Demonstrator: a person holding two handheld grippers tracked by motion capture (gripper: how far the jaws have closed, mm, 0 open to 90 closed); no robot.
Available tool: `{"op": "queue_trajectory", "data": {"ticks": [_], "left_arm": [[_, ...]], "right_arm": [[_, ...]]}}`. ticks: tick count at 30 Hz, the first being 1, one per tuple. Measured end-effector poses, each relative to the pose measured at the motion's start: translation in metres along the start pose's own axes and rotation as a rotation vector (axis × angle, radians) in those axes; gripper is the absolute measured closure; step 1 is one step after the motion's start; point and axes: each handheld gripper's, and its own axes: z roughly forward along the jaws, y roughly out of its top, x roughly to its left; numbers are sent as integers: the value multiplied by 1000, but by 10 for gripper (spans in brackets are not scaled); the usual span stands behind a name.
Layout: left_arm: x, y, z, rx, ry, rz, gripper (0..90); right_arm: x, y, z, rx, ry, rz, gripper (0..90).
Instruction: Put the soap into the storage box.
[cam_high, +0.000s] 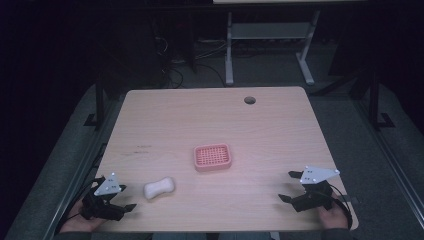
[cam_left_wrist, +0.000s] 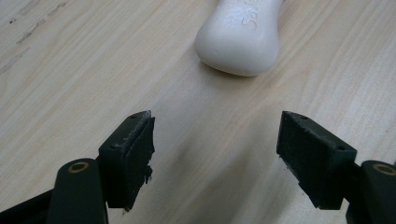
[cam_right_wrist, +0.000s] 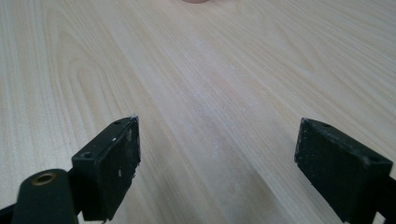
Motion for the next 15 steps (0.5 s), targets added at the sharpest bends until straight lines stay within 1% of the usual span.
{"op": "queue_trajectory", "data": {"ticks": [3,7,13,15], "left_arm": [[0,1,0,-6,-2,-1,269],[-1,3,0,4,-7,10,270],[-2,6,1,-2,-8,25,270],[-3,6,2,5,-14,23,270]], "right_arm": [[1,1,1,0,4,-8,135],[0,0,0,-1,5,-2,135],[1,1,2,2,10,-7,135],[1,2,2,2,11,-9,135]]}}
